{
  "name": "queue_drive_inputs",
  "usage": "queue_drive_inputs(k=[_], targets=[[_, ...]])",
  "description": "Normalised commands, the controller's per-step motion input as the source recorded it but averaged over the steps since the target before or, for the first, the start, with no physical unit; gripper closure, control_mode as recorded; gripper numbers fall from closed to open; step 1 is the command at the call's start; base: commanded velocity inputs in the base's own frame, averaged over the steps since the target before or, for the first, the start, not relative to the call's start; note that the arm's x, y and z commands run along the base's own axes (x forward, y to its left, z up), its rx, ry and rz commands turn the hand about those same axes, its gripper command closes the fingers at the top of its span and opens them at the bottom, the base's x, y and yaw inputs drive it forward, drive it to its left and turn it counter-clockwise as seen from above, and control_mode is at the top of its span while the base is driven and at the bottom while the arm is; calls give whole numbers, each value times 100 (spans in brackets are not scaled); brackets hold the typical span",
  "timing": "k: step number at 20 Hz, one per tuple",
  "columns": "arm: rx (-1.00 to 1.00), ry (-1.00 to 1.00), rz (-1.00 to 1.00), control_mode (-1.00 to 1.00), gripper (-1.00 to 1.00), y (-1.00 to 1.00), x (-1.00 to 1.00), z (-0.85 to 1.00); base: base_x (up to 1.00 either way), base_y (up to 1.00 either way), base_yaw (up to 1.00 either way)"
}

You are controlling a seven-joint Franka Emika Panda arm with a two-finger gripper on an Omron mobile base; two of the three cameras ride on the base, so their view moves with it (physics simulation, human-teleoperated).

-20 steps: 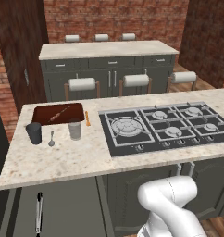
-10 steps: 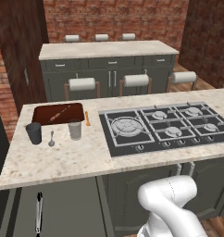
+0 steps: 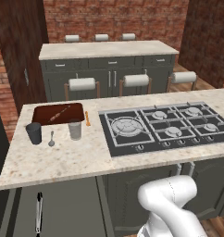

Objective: Take the tongs from the drawer on the left and place them on the dining counter next to the tray containing the kebab skewer.

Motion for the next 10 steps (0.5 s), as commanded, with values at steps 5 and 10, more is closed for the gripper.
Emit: queue_drive_inputs(k=[5, 10], targets=[[8, 0, 0, -100, -100, -16, -52, 73, 0, 0, 0], [7, 0, 0, -100, -100, -24, -35, 73, 0, 0, 0]])
